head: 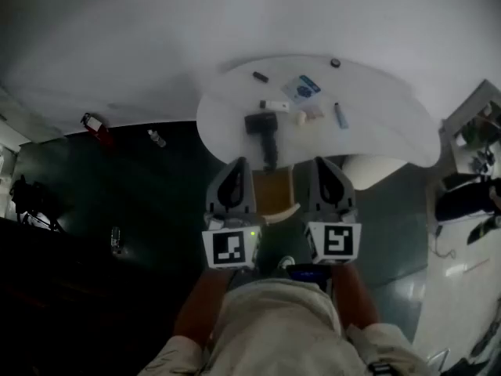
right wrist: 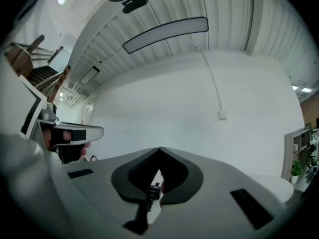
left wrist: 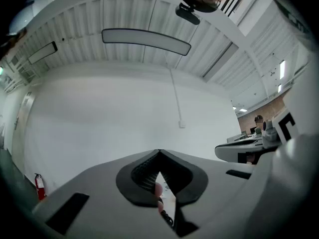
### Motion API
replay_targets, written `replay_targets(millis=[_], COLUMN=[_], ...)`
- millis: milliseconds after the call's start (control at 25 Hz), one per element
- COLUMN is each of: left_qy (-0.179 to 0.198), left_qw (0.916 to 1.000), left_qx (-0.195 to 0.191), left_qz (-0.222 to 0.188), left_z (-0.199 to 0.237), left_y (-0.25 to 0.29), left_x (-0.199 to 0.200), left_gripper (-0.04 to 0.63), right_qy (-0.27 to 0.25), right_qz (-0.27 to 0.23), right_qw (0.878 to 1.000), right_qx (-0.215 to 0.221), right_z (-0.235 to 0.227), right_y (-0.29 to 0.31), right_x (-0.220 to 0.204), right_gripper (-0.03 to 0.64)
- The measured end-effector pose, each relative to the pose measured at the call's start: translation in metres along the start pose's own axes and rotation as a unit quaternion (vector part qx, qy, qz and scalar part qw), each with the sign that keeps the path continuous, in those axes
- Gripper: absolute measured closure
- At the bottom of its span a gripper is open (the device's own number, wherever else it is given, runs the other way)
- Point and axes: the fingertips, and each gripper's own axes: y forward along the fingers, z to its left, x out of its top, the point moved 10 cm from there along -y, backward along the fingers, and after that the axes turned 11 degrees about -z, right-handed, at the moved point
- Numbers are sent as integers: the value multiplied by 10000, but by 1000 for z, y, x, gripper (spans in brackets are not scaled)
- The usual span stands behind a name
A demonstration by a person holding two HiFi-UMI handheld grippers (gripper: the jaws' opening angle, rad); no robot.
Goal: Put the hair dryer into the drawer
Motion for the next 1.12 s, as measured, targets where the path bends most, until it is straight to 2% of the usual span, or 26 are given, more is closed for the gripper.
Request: replay_targets(millis=[760,1120], left_qy=[-8,3], left_qw=[9990,9984], left_qx=[406,514], left_qz=[201,213], left_z=[-35,-17], left_y=[4,9], left_x=[-9,-22], left_gripper=[595,595], right_qy=[389,356], right_qz=[108,259], right_qw=[9984,9978], right_qx=[398,490], right_z=[-28,-20], right_y=[-4,17], right_x=[-22,-38], right_gripper=[611,611])
